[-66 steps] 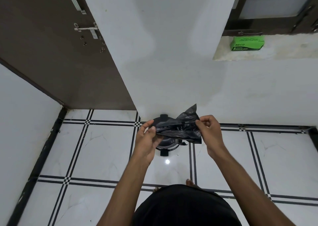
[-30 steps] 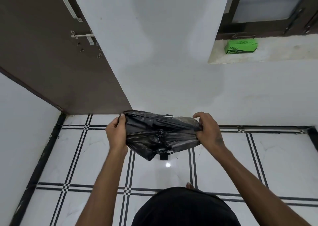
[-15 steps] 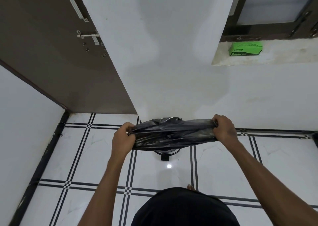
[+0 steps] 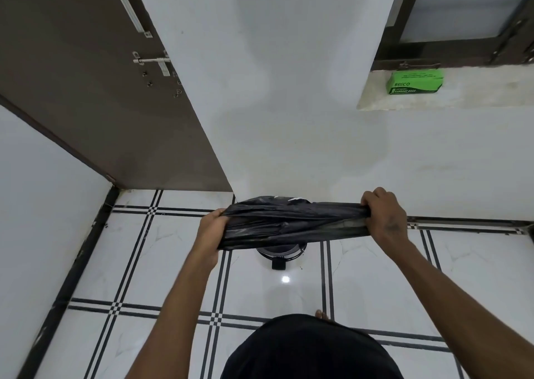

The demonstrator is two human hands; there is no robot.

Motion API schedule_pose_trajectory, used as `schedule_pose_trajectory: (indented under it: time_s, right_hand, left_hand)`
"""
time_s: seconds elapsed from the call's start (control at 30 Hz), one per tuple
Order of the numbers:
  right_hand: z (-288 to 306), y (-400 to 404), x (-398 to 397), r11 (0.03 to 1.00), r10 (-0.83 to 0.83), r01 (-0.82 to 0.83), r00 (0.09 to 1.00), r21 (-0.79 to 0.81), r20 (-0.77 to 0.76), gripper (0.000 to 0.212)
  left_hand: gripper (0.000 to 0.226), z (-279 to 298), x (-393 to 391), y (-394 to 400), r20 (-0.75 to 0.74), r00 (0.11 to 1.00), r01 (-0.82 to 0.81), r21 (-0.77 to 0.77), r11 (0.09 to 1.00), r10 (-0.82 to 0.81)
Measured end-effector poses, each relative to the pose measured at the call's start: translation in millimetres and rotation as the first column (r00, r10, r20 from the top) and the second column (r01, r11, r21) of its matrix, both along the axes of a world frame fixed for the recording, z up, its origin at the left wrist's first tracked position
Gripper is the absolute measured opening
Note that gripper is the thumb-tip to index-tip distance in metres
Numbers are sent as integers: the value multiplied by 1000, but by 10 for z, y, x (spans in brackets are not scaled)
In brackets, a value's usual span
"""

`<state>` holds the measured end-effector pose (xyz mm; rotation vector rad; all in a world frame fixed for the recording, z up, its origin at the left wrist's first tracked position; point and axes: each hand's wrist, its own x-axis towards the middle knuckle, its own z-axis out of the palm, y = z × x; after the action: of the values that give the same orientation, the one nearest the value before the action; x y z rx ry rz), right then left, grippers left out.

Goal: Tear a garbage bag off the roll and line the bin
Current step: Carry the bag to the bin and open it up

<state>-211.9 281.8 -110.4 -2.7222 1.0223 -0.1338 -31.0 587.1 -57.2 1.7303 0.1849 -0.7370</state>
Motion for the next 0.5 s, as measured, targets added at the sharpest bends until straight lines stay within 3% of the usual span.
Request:
schedule_pose_trajectory:
  time_s: [0.1,0.17,0.23,0.33,0.5]
  right_hand:
    - [-5,-29,-13,999,-37,37,999,-6,20,30]
    - [1,-21,24,994,-88,88,996,60,11,30]
    - [11,-47,67,970,-156,152,988,191,4,33]
    - [3,-123,114,868,-143,128,990,480,-6,37]
    - [82,4,166,500,-251,41,963,865,99,23]
  left_hand:
    - [18,-87,-37,71,313,923,71,427,901,-222]
    - [24,-115,-80,100,415,866,-1,559,829,-278]
    - [29,-148,-65,124,459,834,-21,581,813,-307]
    - [34,-212,9,164,411,827,93,572,815,-383]
    - [23,-285,-8,135,317,753,445,401,801,-577]
